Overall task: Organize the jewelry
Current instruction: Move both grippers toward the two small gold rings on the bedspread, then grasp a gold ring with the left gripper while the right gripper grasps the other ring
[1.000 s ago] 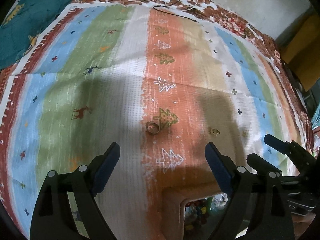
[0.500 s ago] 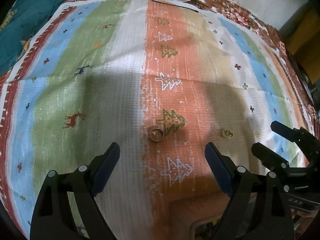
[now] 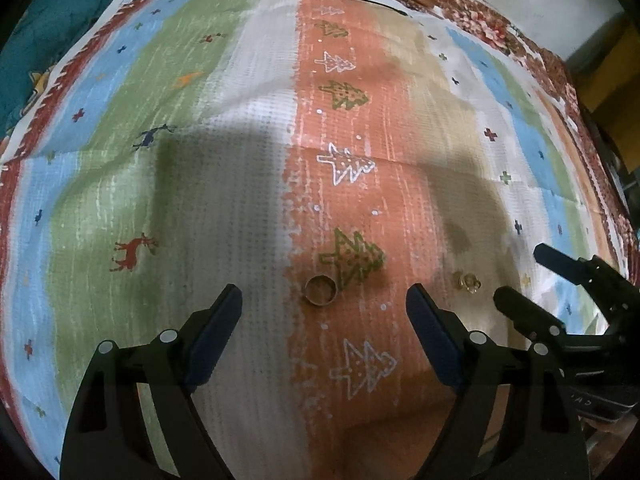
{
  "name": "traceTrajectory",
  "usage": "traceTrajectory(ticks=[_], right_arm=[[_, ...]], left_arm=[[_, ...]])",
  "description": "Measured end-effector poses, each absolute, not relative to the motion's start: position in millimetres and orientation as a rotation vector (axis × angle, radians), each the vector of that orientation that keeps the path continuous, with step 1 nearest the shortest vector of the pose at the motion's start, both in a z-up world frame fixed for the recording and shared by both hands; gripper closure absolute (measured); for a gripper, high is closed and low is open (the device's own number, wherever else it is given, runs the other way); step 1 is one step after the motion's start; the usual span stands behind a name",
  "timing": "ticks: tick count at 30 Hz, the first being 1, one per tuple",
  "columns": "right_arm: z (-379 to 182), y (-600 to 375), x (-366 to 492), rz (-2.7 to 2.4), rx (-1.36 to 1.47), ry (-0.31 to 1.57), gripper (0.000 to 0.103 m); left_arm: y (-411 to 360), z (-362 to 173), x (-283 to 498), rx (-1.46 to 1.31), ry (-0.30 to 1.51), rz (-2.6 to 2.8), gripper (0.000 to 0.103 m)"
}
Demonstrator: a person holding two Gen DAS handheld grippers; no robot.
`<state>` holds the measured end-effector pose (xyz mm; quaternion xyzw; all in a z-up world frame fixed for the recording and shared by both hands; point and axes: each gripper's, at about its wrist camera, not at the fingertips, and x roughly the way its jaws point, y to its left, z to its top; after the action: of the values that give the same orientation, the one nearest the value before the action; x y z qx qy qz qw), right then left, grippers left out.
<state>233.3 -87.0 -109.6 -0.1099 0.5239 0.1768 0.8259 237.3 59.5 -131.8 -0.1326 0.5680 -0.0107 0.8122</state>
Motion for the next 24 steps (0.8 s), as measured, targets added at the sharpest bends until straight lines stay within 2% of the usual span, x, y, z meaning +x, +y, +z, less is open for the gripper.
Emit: traceTrajectory(ticks=[3, 5, 7, 10, 16, 21, 24], right_arm=[[-114, -85, 237, 0.388, -0.230, 1.126, 0.027], [-117, -84, 239, 0.387, -0.231, 1.138, 0.036], [-120, -84, 243, 0.385, -0.222, 1.151, 0.039], [-124, -83, 248, 0.390, -0.219, 1.163, 0.040], [-133, -78, 251, 0.410, -0.224, 1.194, 0.050], [-139, -77, 251, 0.420, -0.215, 1.216, 0.061], [-140, -77, 249, 0.417, -0.214, 1.214, 0.070]], left_arm=[[59, -135, 242, -0.277, 1.222, -0.028, 0.028], [58, -137, 244, -0.270, 1.230, -0.029, 0.036], [58, -139, 246, -0.270, 1.240, -0.025, 0.042], [56, -142, 248, -0.265, 1.247, -0.037, 0.045], [53, -146, 250, -0.239, 1.260, -0.029, 0.054], [52, -147, 251, -0.217, 1.262, -0.020, 0.056], [52, -147, 251, -0.205, 1.261, -0.011, 0.063]])
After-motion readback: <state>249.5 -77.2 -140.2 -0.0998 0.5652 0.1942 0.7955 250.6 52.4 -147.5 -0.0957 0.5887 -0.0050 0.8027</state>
